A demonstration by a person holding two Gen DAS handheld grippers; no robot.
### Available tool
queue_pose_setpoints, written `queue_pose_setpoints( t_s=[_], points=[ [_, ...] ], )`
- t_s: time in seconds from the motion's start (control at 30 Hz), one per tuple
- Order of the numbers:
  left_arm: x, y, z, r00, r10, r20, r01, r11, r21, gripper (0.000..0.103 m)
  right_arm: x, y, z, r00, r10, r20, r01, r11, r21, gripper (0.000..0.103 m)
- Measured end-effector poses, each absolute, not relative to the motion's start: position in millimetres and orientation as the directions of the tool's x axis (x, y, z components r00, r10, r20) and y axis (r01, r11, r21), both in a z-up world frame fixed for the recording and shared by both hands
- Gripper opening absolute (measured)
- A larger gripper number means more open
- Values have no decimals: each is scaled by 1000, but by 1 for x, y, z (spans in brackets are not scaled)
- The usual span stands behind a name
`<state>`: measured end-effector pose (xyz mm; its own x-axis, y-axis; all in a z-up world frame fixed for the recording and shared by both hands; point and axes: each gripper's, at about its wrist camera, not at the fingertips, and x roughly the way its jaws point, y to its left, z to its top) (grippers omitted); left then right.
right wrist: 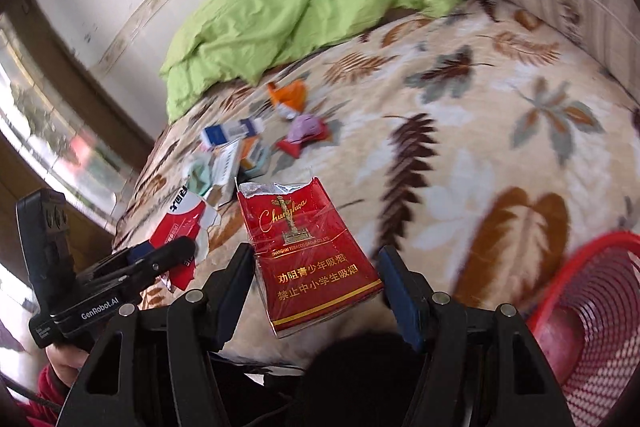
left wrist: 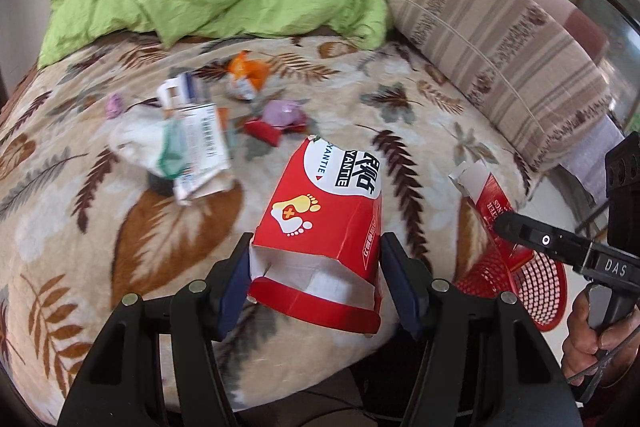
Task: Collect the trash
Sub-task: 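Grasp the red cigarette pack with the right tool and lift it, then carry both items over the red basket and open both tools to drop them, then move both open tools back over the trash on the bed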
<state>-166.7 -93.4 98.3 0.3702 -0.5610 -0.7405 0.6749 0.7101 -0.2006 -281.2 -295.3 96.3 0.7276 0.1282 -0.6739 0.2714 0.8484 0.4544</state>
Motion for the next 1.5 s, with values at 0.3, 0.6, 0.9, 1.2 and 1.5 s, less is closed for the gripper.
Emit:
queue_pose_setpoints(
  t_s=[0.3,0.6,0.9,1.2,1.5],
  points=[
    [-222,-182,116,226,-638,-736,833,518,-194,61,-376,-368,110,747,-41,-663,468,741,482,68],
    [-282,-271,109,37,-648,-761,916,327,-234,62,-460,-426,108,707,-197,-679,634,601,486,68],
    [-319,-321,93,-44,-622,-782,939,240,-244,72,-488,-450,100,661,-262,-703,706,536,463,74],
    [-296,-297,103,-13,-647,-762,913,303,-273,77,-483,-449,105,684,-262,-681,684,555,473,74],
    [-252,-238,115,124,-657,-743,867,436,-241,77,-432,-415,107,724,-166,-669,587,657,473,74]
  ],
)
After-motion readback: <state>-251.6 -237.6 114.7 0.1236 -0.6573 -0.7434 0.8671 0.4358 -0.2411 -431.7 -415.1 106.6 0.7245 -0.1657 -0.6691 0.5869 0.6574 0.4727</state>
